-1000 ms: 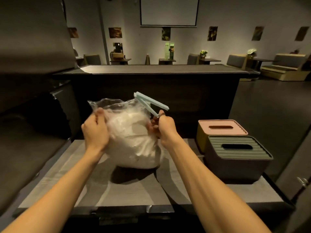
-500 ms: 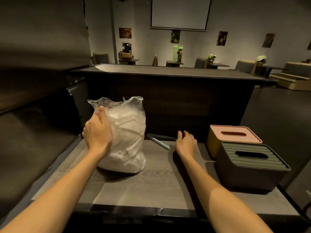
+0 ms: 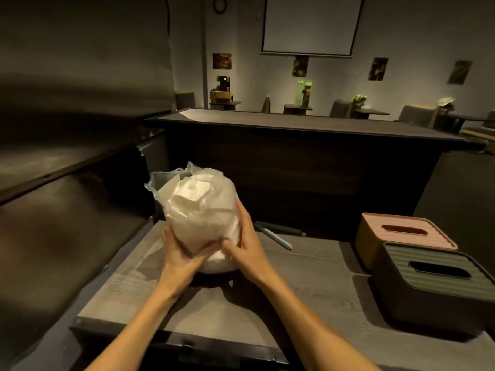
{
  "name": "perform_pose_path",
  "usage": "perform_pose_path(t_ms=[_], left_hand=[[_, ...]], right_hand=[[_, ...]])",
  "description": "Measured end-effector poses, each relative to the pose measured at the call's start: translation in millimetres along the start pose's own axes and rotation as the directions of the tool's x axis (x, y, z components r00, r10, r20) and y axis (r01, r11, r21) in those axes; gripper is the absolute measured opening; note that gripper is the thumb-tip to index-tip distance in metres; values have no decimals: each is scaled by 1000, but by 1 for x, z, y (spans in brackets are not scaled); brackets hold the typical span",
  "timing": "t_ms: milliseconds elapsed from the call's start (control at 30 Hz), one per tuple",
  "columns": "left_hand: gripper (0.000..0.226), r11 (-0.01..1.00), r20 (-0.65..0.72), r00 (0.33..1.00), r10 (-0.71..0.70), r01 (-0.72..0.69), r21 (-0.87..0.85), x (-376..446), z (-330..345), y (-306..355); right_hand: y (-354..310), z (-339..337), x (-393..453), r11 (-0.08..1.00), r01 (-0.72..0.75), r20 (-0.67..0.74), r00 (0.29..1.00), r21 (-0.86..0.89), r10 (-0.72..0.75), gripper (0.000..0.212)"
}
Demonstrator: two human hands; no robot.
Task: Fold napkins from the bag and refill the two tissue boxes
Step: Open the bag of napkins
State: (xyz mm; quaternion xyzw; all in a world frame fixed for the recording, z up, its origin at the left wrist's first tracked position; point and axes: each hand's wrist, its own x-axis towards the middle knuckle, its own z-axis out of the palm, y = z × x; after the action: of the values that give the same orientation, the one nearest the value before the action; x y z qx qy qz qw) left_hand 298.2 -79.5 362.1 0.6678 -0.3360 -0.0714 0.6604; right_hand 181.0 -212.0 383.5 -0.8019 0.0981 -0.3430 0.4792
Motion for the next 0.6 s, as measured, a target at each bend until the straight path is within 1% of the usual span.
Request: perform_pose_path(t_ms=[100,200,300,367,467,533,600], left_hand=[[130,995,-15,1000,-1,3,99,8,16,2],[126,989,-57,997,50,-42,143,11,26,2],[127,990,-55,992,110,-105,98,15,26,-1],[131,985,-57,987,150,-144,90,22,27,-4],[134,988,-78,987,137,-130,88,29,29,-7],[133,991,-88,989,123,-117,61,29,31,-6],[131,986,-108,981,162,-157,55,29,31,-6]], right_hand=[[10,-8,10,999,-48,-31,998,-24,47,89],[15,-9,6,997,-64,-61,996,-34,62,83],[16,-9,8,998,-54,-101,994,-23,51,83],[14,-10,15,999,-39,-119,992,-21,37,84],[15,-10,19,1000,-17,-128,992,6,17,84],[20,-13,17,1000,-13,-103,995,27,16,89],[25,-17,16,998,-32,-97,995,58,38,93]])
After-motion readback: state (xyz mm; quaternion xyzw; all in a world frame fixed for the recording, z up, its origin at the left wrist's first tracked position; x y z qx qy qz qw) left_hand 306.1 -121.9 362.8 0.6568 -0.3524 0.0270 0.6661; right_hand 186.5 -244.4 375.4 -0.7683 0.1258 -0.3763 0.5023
